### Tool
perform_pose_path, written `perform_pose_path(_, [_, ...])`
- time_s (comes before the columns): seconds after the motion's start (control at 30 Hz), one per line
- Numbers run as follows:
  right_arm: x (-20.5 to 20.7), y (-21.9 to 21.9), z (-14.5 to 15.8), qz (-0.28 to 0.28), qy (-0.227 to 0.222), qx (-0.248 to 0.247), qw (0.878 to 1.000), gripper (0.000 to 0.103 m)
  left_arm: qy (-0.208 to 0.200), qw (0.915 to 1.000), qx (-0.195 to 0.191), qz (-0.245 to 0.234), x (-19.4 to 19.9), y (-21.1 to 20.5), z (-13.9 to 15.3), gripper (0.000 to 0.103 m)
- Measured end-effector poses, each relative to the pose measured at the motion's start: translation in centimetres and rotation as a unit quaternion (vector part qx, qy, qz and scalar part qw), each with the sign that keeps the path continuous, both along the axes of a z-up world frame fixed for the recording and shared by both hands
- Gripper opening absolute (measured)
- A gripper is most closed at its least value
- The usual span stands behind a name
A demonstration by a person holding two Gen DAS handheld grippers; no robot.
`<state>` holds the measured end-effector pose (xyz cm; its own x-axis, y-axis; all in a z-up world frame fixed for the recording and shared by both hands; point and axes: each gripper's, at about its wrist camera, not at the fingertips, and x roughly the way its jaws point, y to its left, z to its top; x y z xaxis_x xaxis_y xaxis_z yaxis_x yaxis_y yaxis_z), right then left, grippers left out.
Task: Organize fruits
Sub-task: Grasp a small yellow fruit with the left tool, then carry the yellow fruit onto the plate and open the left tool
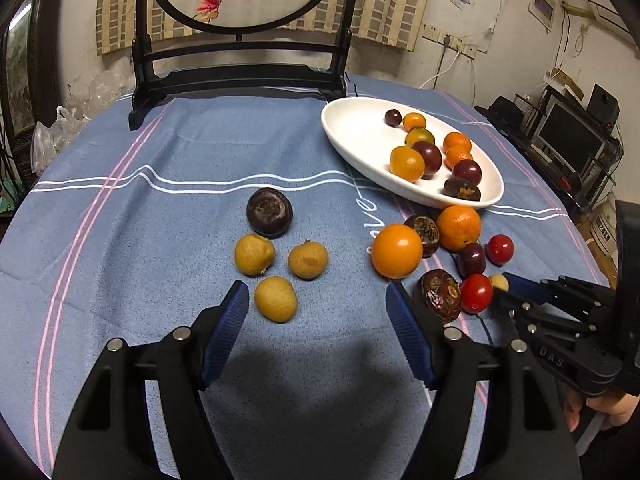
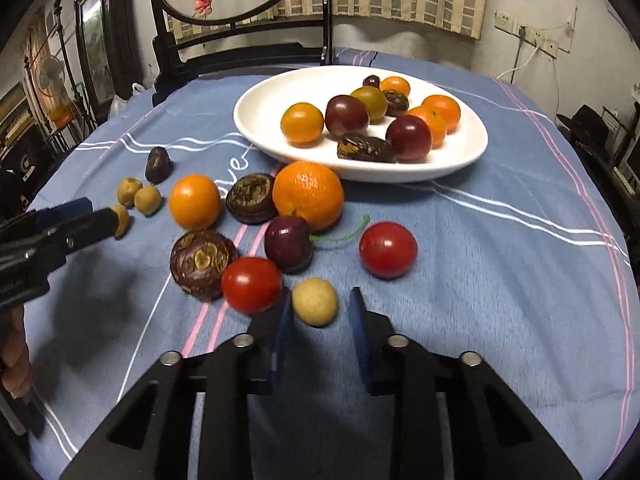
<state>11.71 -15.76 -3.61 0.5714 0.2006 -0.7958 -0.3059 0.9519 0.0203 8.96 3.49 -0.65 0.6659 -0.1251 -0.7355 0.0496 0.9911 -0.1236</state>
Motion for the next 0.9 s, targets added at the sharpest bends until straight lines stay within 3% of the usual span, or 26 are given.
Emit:
perform_pose_path(0.23, [-1.1, -1.9, 1.2, -0.008, -0.021, 0.068, 0.997, 0.023, 0.017, 0.9998, 0.000, 0.005, -0.1, 0.5, -0.6, 0.069])
perform_pose_path(0.47, [-1.3, -2.3, 1.4, -0.005, -0.019, 0.084, 0.996, 0.023, 0.030, 0.9991, 0.015, 0.024, -0.3, 1.5, -1.8, 0.068])
perform_pose_path(0.63, [-1.7, -1.8, 1.8, 0.007, -0.025, 0.085, 0.996, 0.023, 0.036, 0.9985, 0.032, 0.027, 0.7, 1.3, -2.7, 0.049])
perform_pose_path(0.7, [-1.7, -1.7, 1.8, 0.010, -0.024, 0.086, 0.996, 0.023, 0.033, 0.9982, 0.037, 0.033, 1.1, 1.1, -2.7, 0.038])
perform_pose_path(0.73, [-1.7, -1.7, 1.7, 0.011, -0.023, 0.087, 0.996, 0.023, 0.031, 0.9984, 0.029, 0.036, 1.2, 1.3, -2.7, 0.026])
perform_pose_path(0.9, [-1.6, -2.1, 1.7, 0.003, -0.022, 0.093, 0.995, 0.023, 0.031, 0.9989, 0.014, 0.031, 0.5, 1.2, -2.3, 0.025])
